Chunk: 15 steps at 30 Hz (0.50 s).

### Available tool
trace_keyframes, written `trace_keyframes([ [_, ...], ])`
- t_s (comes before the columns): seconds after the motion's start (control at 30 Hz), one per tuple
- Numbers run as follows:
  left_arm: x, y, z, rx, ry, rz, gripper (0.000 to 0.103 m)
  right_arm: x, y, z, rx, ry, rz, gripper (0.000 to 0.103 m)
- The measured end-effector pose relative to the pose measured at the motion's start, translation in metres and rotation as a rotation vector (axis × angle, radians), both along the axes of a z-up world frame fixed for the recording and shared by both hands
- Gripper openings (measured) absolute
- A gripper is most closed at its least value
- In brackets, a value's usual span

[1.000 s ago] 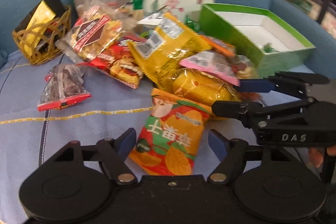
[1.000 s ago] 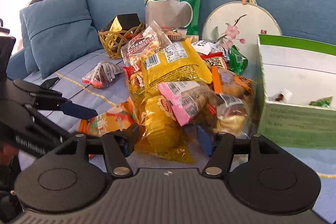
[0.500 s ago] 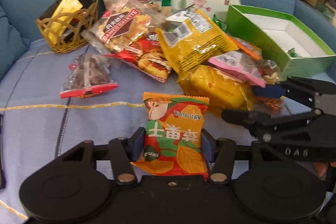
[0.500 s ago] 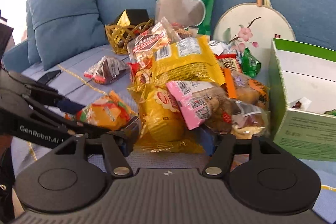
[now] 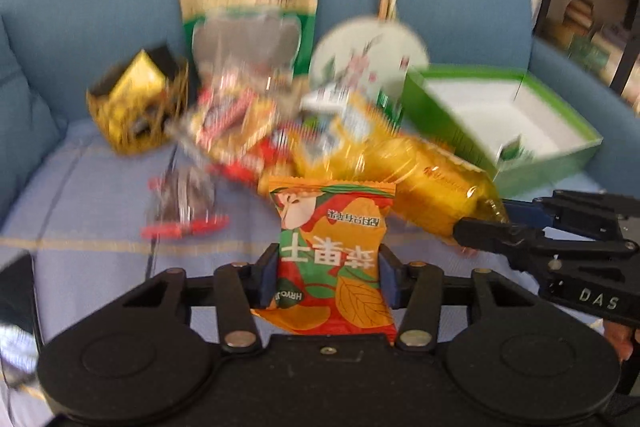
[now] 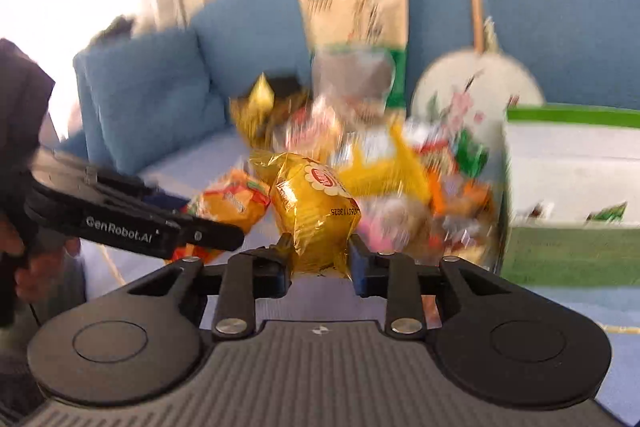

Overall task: Organize snacks
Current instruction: 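Grasp the orange chip bag with left gripper while right grasps yellow pastry packet, then carry both packets into the green box and open both grippers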

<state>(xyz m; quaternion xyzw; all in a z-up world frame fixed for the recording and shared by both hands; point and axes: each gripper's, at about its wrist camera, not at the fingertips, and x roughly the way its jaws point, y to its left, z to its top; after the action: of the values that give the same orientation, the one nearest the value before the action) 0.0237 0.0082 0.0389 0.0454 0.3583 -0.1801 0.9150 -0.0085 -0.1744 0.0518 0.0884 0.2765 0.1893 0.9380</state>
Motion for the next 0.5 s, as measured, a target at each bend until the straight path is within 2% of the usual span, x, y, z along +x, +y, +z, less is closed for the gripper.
trace_keyframes([
  [0.13,0.012,-0.024,0.023,-0.046,-0.044,-0.049,0.07,-0.004,-0.037,0.016,-0.018,-0.107,-0.206,0.05],
  [0.23,0.027,-0.059,0.03,-0.065,-0.066,-0.1,0.07,0.0,-0.066,0.016,-0.13,-0.138,-0.364,0.05],
  [0.3,0.037,-0.088,0.032,-0.065,-0.085,-0.126,0.071,0.003,-0.083,0.013,-0.172,-0.126,-0.45,0.051],
  [0.4,0.054,-0.128,0.028,-0.088,-0.066,-0.175,0.071,0.009,-0.115,0.006,-0.122,-0.073,-0.567,0.051],
  [0.5,0.068,-0.164,0.019,-0.06,-0.084,-0.186,0.071,0.015,-0.133,0.002,-0.142,-0.052,-0.651,0.051],
])
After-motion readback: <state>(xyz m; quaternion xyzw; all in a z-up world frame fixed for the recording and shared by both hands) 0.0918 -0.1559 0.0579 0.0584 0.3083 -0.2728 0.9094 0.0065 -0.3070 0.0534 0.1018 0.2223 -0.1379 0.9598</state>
